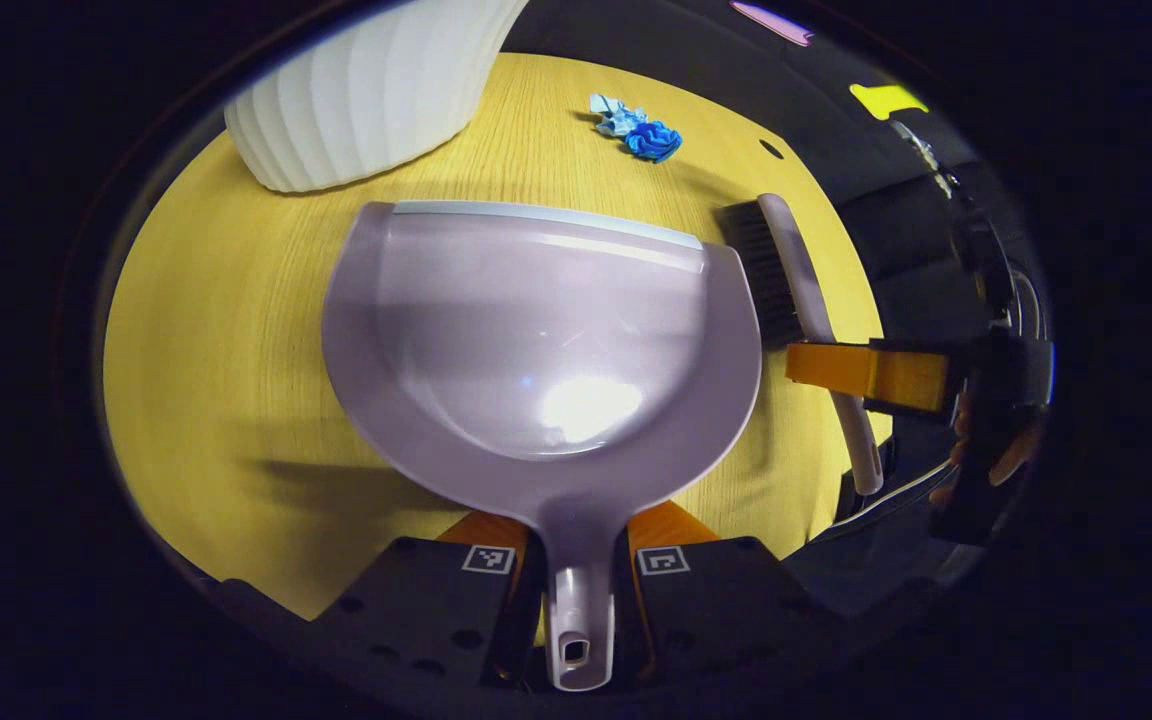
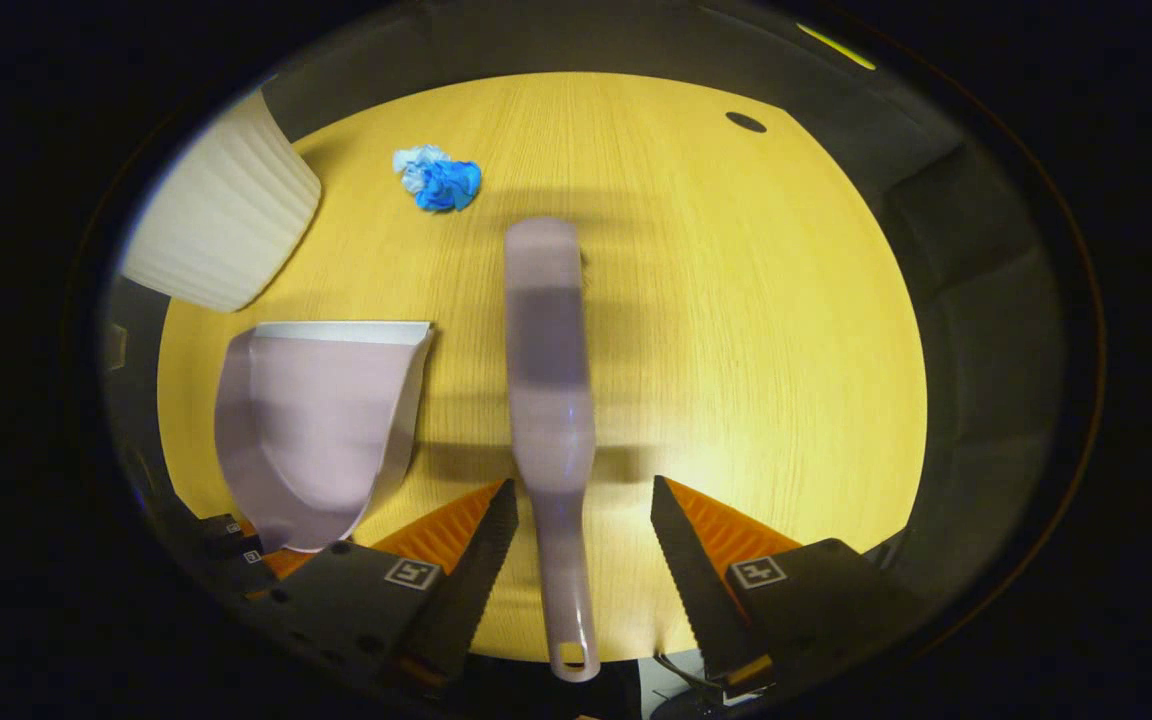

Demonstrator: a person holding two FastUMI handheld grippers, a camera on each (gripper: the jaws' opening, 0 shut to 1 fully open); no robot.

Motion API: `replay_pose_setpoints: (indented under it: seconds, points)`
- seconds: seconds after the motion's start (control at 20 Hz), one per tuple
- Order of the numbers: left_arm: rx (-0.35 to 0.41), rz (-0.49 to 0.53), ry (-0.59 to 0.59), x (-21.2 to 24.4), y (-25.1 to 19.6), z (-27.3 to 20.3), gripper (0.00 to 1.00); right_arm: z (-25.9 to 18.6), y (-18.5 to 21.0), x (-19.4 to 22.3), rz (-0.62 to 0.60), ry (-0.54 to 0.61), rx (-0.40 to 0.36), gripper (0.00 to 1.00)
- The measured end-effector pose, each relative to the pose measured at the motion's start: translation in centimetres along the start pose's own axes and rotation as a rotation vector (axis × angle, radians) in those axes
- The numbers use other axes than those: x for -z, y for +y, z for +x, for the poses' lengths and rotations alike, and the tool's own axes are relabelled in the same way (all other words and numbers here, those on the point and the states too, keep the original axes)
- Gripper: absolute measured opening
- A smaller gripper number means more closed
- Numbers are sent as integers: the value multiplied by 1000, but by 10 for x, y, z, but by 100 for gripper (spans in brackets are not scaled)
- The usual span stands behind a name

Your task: Pick up the small broom and dustpan from the desktop, sweep the trash into the dustpan with the broom, and then empty the trash into the garbage bin.

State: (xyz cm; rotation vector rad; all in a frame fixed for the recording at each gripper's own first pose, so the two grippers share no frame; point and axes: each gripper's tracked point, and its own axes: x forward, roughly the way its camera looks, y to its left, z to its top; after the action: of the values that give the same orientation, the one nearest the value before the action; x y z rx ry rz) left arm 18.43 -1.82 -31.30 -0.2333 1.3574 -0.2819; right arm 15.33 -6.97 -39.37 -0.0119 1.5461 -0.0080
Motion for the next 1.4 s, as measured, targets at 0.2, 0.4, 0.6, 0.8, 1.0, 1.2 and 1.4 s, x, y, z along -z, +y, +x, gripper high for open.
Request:
replay_pose_setpoints:
  seconds: [0.2, 0.4, 0.6, 0.8, 1.0, 1.2, 1.4]
  points:
    - [21, -6, -1, 1, -1, -1, 29, 14, -2, 9, -31, 74, 3, 59]
    - [34, -13, 3, -1, -2, 0, 28, 22, -5, 10, -40, 110, 1, 36]
    - [36, -12, 9, -1, -3, 0, 29, 20, -1, 4, -69, 105, -30, 28]
    - [27, 27, 25, 2, 2, -2, 28, 8, 3, -27, -154, 56, -42, 28]
    - [20, 106, 61, 3, 13, -10, 28, -17, -7, -95, -204, -11, -17, 28]
    - [-26, 220, 96, -10, 29, -21, 28, -31, -6, -167, -321, -83, 3, 27]
    - [-44, 338, 149, -31, 28, -24, 28, -9, 0, -212, -477, -62, 24, 27]
